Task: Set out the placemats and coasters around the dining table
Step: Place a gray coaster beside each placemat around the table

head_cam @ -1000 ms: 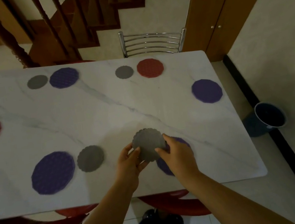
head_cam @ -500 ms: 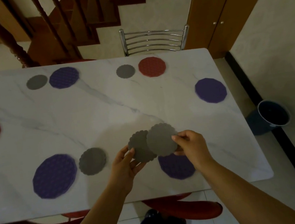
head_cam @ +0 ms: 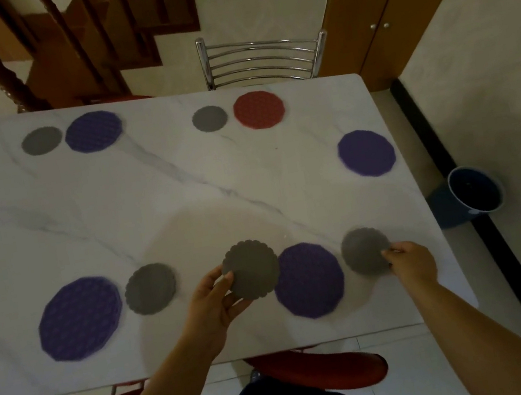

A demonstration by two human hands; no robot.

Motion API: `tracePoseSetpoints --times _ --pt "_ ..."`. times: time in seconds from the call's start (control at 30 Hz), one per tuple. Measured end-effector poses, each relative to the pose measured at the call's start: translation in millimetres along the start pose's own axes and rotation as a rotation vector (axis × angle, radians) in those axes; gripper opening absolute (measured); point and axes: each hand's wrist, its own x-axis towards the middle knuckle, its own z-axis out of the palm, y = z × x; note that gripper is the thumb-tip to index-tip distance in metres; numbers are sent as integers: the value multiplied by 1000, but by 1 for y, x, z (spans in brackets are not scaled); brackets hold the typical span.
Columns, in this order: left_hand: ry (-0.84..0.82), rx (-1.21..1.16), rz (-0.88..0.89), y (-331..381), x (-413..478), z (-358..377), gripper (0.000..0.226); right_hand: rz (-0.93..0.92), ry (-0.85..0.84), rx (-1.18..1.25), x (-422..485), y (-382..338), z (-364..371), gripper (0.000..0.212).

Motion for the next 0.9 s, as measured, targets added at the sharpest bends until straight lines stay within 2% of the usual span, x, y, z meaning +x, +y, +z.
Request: tracePoseSetpoints --times 0.1,0.2,0.37,0.47,0.53,0.57,0.63,0.7,0.83,0.9 --pt "-4 -4 -18 -2 3 5 16 -61 105 -128 -6 -4 -2 24" --pt "-35 -15 -34 -4 8 9 17 -148 131 -4 -18 -20 -5 38" --pt "-105 24 -41 -3 16 24 21 -275 -35 176 -45 -68 11 25" --pt "-133 59 -23 0 22 37 20 -266 -295 350 -61 -89 25 23" --pt "-151 58 -2 1 25 47 19 -248 -432 455 -65 -94 30 32" --pt "-161 59 8 0 26 52 19 -255 -452 482 -65 -95 31 28" --pt "-169 70 21 -2 27 62 19 -274 -466 545 -61 -95 26 5" --pt "-171 77 38 -7 29 73 19 -279 -459 575 -50 -95 17 15" --pt "-185 11 64 -14 33 97 30 -230 -551 638 -16 -93 -7 8" --pt "-184 -44 77 -19 35 110 38 -216 -576 640 7 -92 -24 16"
